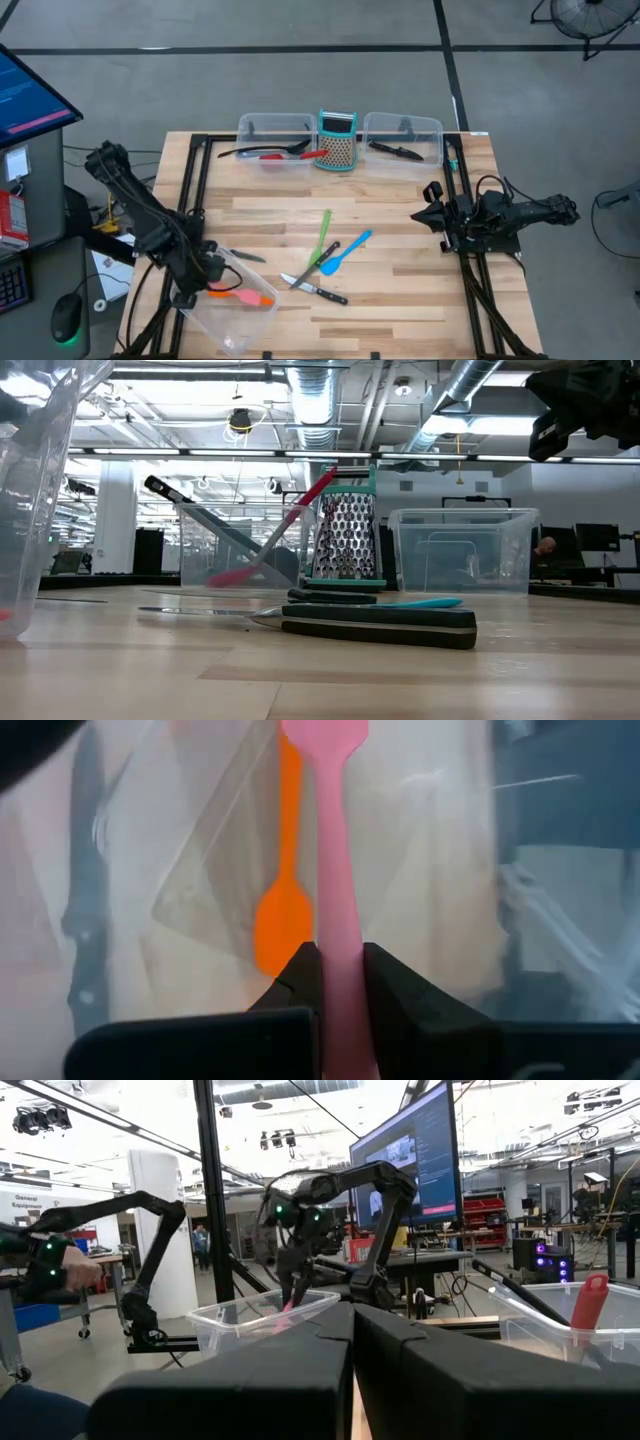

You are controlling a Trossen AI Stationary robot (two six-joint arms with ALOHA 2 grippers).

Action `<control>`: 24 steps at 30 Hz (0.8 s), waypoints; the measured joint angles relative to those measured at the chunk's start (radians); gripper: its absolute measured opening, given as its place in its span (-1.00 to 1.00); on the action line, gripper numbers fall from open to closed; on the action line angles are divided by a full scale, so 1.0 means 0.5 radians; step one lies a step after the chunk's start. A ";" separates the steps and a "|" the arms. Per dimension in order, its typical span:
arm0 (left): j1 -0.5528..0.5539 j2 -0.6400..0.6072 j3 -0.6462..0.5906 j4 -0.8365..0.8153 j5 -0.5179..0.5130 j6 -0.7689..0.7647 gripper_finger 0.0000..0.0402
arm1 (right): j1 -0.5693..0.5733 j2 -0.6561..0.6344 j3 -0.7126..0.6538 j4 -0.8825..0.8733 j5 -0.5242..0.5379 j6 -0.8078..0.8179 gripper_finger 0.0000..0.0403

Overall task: Pick & Place Kitchen Items
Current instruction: Put the pink spatula into the bottom transparent bin

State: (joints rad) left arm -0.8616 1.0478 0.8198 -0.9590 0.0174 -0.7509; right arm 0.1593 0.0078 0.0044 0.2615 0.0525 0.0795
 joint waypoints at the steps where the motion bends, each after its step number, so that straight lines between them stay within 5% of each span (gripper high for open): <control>1: 0.000 0.026 -0.019 0.001 0.000 -0.041 -0.88 | 0.000 0.000 0.001 0.001 0.000 0.000 -1.00; 15: 0.002 0.064 -0.120 0.071 0.013 -0.205 -0.81 | 0.000 0.001 0.001 0.000 0.000 0.000 -1.00; 24: 0.002 0.064 -0.120 0.081 0.020 -0.204 -0.51 | 0.000 0.001 0.001 0.001 -0.001 0.000 -1.00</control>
State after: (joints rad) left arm -0.8608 1.0797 0.7597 -0.9184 0.0275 -0.8527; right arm 0.1593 0.0081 0.0048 0.2619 0.0521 0.0795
